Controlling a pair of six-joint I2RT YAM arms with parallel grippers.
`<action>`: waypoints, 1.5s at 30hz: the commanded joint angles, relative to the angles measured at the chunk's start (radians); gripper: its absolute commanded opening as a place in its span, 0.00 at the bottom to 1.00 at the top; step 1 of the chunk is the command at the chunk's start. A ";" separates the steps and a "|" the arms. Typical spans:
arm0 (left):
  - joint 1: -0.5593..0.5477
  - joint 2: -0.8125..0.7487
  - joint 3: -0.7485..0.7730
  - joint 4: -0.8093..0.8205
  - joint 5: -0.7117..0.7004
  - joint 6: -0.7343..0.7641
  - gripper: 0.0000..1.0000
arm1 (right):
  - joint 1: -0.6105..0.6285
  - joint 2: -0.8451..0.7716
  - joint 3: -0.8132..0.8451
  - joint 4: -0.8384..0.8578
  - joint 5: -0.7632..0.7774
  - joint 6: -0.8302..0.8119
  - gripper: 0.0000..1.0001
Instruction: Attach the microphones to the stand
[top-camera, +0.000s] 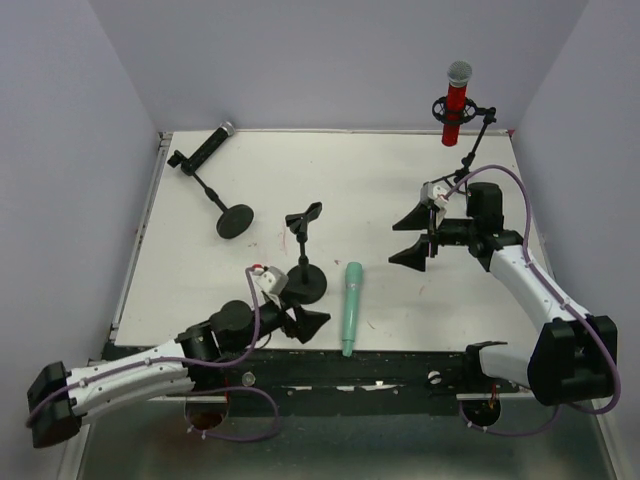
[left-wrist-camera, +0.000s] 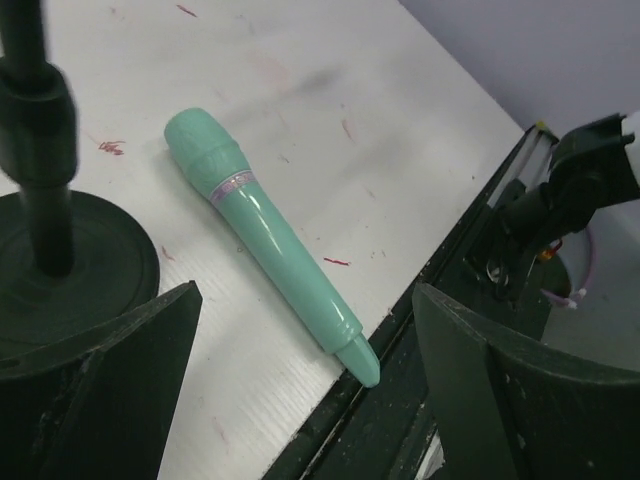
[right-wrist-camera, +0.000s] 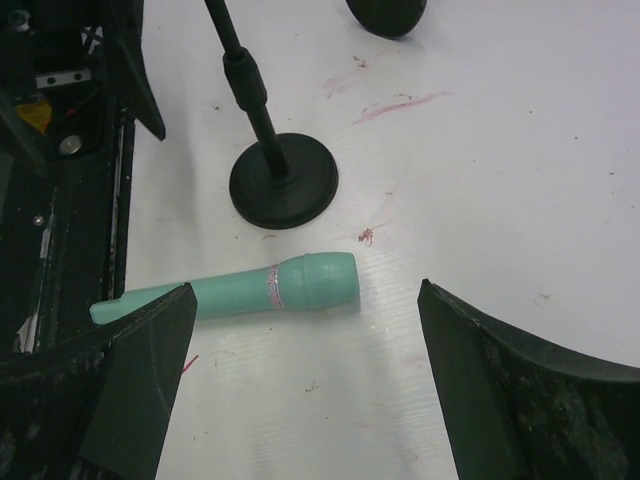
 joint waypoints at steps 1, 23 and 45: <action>-0.250 0.170 0.091 0.009 -0.347 0.128 0.94 | -0.009 0.008 -0.014 0.023 0.023 0.013 1.00; -0.359 1.139 0.869 -0.664 -0.581 -0.371 0.91 | -0.024 0.017 -0.005 0.098 0.156 0.108 1.00; -0.309 1.377 0.961 -0.743 -0.366 -0.430 0.70 | -0.047 0.062 0.049 0.001 0.135 0.065 1.00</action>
